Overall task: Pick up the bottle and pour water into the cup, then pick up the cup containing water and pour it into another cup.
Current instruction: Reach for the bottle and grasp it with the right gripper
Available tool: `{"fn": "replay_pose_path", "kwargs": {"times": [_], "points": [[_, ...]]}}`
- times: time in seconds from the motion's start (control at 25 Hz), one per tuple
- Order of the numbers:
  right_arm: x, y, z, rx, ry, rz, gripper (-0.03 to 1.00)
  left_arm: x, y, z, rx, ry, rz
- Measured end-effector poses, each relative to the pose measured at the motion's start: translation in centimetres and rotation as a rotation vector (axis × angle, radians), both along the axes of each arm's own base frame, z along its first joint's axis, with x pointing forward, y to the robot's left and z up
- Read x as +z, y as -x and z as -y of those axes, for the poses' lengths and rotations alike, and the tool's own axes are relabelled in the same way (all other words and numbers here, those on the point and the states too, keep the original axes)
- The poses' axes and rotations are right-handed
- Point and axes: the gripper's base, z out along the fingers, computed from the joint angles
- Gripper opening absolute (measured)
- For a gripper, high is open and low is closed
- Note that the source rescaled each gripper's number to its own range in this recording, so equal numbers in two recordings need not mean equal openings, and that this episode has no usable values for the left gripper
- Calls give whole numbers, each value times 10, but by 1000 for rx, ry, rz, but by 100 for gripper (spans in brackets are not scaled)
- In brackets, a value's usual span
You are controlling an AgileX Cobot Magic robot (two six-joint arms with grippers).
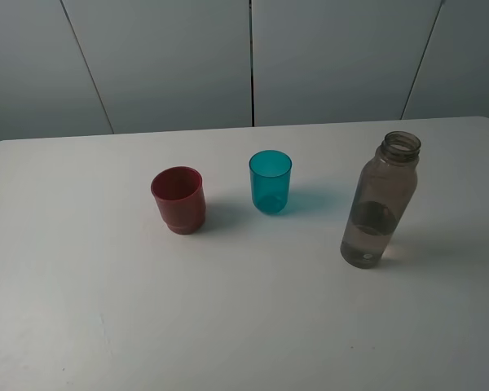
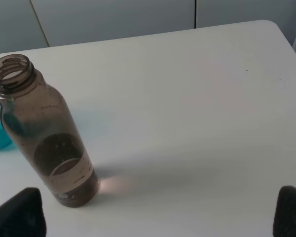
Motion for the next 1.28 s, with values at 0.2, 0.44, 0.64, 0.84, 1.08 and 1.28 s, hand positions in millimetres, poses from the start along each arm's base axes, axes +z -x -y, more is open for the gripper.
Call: {"fn": "replay_pose_path", "kwargs": {"times": [0.2, 0.44, 0.64, 0.84, 1.08, 1.28], "points": [[0, 0, 0, 0, 0, 0, 100, 0, 0, 0, 0, 0, 0], [0, 0, 0, 0, 0, 0, 100, 0, 0, 0, 0, 0, 0], [0, 0, 0, 0, 0, 0, 100, 0, 0, 0, 0, 0, 0], [0, 0, 1, -9, 7, 0, 100, 0, 0, 0, 0, 0, 0], [0, -12, 2, -17, 12, -109, 100, 0, 0, 0, 0, 0, 0], [17, -49, 2, -20, 15, -233, 100, 0, 0, 0, 0, 0, 0]]}}
